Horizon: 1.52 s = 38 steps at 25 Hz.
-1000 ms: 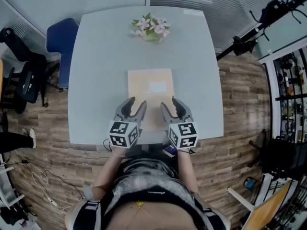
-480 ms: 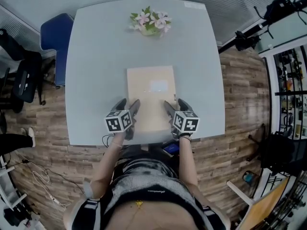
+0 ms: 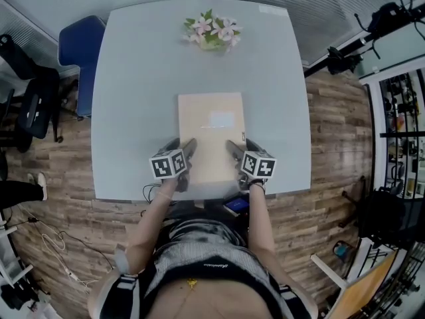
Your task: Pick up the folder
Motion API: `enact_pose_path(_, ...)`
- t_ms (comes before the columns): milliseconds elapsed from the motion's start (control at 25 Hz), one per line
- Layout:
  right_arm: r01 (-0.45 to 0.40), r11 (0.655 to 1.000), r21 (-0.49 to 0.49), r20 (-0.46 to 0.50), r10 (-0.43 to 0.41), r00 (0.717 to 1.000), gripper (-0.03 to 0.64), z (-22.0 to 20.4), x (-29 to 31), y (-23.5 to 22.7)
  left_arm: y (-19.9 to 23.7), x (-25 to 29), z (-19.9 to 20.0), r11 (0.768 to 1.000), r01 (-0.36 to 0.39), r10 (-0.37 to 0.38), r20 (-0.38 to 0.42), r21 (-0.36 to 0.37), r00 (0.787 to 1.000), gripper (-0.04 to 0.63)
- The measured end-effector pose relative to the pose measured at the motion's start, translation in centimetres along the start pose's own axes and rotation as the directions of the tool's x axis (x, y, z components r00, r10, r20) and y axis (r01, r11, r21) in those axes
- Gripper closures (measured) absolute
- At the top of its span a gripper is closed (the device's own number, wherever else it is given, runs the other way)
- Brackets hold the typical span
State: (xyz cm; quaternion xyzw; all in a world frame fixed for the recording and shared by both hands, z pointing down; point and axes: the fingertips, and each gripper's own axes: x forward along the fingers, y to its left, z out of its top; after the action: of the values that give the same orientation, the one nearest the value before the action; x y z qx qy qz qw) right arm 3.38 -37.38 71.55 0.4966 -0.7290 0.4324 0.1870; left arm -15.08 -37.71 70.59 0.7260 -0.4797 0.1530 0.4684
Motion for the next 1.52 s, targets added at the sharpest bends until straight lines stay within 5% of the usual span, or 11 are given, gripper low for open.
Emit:
enact_pose_path(320, 0.018, 0.999, -0.032, 0.046, -0.016, 0.999, 0.304, 1.5, -2.0, 1.2, -1.2, -1.4, 1.3, 0.998, -0.024, 0.022, 0.044, 0.051, 0.999, 0.341)
enact_pose_path(640, 0.035, 0.990, -0.135, 0.171, -0.011, 0.985, 0.306, 6.0, -6.4, 4.4, -4.5, -5.7, 5.4, 0.995, -0.014, -0.004, 0.174, 0.101, 0.985, 0.342)
enact_pose_path(1120, 0.037, 0.966, -0.255, 0.363, 0.060, 0.930, 0.307, 11.8, -14.0, 9.8, -9.8, -14.0, 11.0, 0.981, -0.039, -0.042, 0.409, 0.189, 0.911, 0.342)
enact_pose_path(1520, 0.045, 0.949, -0.311, 0.469, 0.112, 0.876, 0.310, 14.6, -19.4, 12.7, -13.6, -19.0, 13.3, 0.973, -0.043, -0.084, 0.519, 0.229, 0.851, 0.342)
